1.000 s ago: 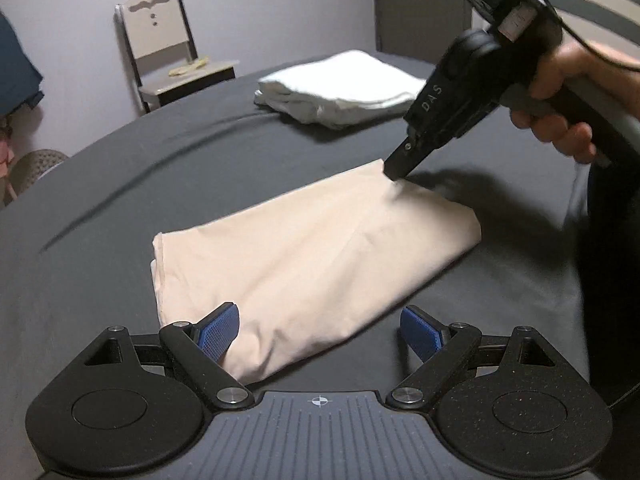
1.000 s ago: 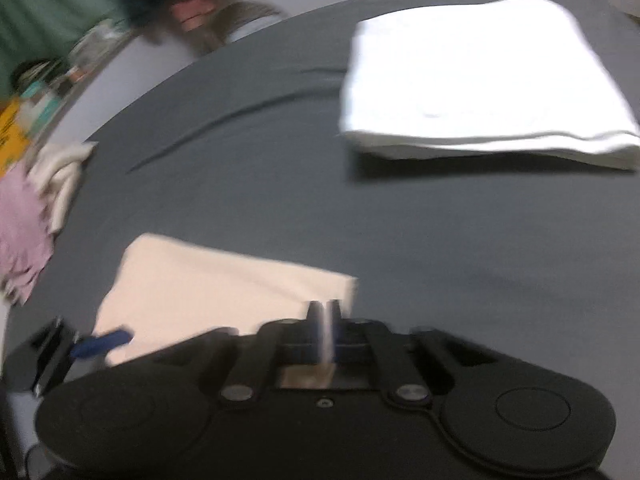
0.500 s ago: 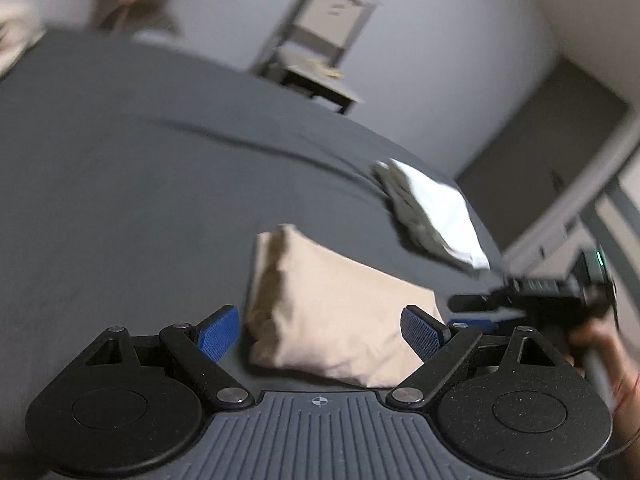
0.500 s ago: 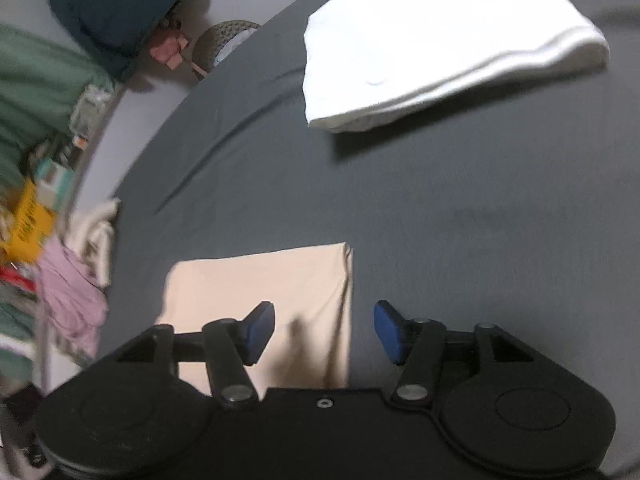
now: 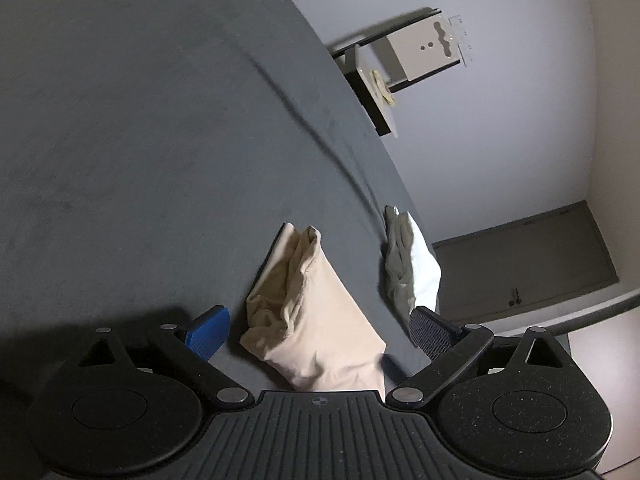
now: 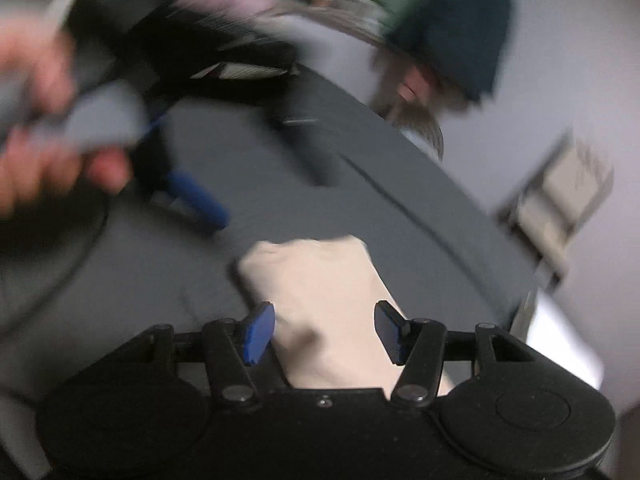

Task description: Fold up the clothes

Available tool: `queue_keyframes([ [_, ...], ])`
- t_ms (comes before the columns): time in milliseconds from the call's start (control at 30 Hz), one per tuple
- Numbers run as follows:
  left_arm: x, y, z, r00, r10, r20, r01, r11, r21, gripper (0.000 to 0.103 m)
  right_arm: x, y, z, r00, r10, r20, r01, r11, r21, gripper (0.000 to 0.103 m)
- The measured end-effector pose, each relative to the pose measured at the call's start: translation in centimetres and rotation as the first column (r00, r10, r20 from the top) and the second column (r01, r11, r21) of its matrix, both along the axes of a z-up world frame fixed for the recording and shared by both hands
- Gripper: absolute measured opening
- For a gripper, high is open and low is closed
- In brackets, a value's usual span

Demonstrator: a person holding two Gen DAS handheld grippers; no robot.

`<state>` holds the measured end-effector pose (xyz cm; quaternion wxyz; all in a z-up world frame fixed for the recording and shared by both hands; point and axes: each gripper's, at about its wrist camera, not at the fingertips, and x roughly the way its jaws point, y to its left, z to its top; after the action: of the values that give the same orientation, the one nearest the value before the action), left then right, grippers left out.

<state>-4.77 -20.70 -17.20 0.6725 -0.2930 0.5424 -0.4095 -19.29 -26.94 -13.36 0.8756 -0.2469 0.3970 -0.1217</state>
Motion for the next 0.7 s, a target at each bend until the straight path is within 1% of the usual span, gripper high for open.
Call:
queue_keyframes([
  [100, 0.2, -0.4, -0.6, 1.0, 0.003, -0.029, -0.003, 1.0, 0.001, 0.097, 2.1, 1.7, -2.8, 0.996, 0.031, -0.087, -0.041, 0.993, -0.106, 0.054],
  [167, 0.4, -0.7, -0.9, 0.999, -0.003, -0.048, 0.004, 1.0, 0.009, 0.097, 2.5, 2.2, -4.3, 0.993, 0.032, -0.114, -0.053, 0.98, -0.19, 0.053],
  [200, 0.5, -0.9, -1.0, 0.998, -0.006, -0.057, 0.007, 1.0, 0.012, 0.097, 2.7, 2.5, -4.8, 0.993, 0.031, -0.114, -0.058, 0.97, -0.236, 0.053],
  [367, 1.0, -1.6, -1.7, 0.995, -0.023, -0.093, 0.024, 1.0, 0.011, 0.097, 4.3, 3.4, -6.6, 0.993, 0.004, -0.117, -0.05, 0.917, -0.396, 0.053],
  [433, 1.3, -1.4, -1.7, 0.995, -0.018, -0.094, 0.019, 1.0, 0.009, 0.097, 4.8, 3.5, -7.0, 0.995, -0.008, -0.104, -0.036, 0.91, -0.413, 0.051],
  [567, 1.6, -1.7, -2.1, 0.993, -0.02, -0.119, 0.019, 1.0, -0.006, 0.098, 5.5, 2.9, -7.0, 0.997, -0.03, -0.065, 0.006, 0.937, -0.349, 0.03],
  [600, 1.6, -1.8, -2.3, 0.991, -0.023, -0.129, 0.022, 1.0, -0.013, 0.098, 5.4, 2.7, -6.9, 0.998, -0.034, -0.053, 0.015, 0.944, -0.331, 0.027],
  [667, 1.6, -2.3, -2.6, 0.989, -0.022, -0.148, 0.019, 1.0, -0.023, 0.103, 4.9, 2.2, -6.3, 0.999, -0.047, -0.011, 0.042, 0.958, -0.284, 0.025],
  [700, 1.6, -2.6, -2.8, 0.988, -0.018, -0.154, 0.014, 1.0, -0.027, 0.103, 4.7, 2.0, -6.0, 0.998, -0.055, 0.011, 0.055, 0.964, -0.26, 0.024],
])
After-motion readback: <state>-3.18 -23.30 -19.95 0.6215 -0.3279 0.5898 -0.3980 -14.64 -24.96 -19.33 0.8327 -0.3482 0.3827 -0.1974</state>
